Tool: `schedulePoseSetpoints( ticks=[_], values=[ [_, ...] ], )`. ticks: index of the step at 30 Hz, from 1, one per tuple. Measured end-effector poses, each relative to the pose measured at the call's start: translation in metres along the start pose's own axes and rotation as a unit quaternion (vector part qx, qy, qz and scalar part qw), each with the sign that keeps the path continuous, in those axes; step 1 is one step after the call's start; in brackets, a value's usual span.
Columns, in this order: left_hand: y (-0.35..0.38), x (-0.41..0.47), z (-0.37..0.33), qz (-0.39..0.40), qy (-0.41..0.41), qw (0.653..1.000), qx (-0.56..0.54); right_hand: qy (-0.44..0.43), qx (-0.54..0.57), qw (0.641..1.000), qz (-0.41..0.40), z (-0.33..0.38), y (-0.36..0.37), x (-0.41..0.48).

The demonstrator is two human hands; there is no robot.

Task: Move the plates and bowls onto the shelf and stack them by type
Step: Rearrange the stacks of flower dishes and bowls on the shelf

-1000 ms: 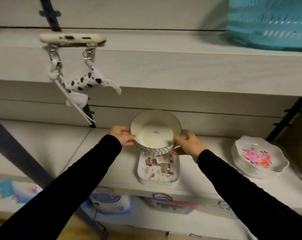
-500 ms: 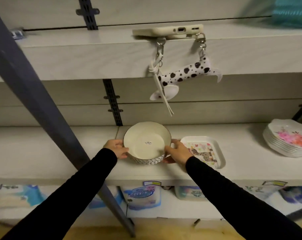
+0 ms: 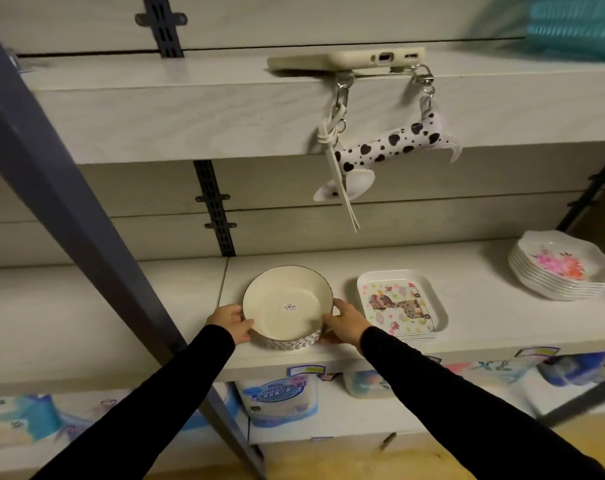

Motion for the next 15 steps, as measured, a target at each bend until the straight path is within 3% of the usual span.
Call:
schedulePoseSetpoints(
  ticks=[2, 5, 8, 11, 15],
  values=[
    [-0.003, -0.001, -0.005, -0.022, 0.018, 0.997, 0.074, -0.005, -0.021, 1.000, 0.004, 0.002, -0.003, -0.001],
    [-0.001, -0.011, -0.030, -0.082, 0.116, 0.960, 0.243, -0.031, -0.077, 0.997, 0.001, 0.015, -0.015, -0.011],
    [0.018, -0.034, -0.065, -0.104, 0.239, 0.937, 0.233, -0.091, -0.158, 0.983, -0.035, 0.039, -0.042, -0.028],
    [0.055, -0.052, -0.094, -0.036, 0.302, 0.928, 0.216, -0.149, -0.251, 0.954, -0.069, 0.055, -0.082, -0.047],
    [0.113, -0.071, -0.122, 0.054, 0.322, 0.922, 0.206, -0.158, -0.290, 0.940, -0.084, 0.044, -0.154, -0.066]
  ],
)
Point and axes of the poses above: each hand's wrist, its own x-axis towards the middle knuckle, its own y-axis out of the palm, z = x × y, the point moved 7 cm from there along x, towards the middle knuckle, and after that the axes turned 3 degrees about -y, right-handed, at the moved point
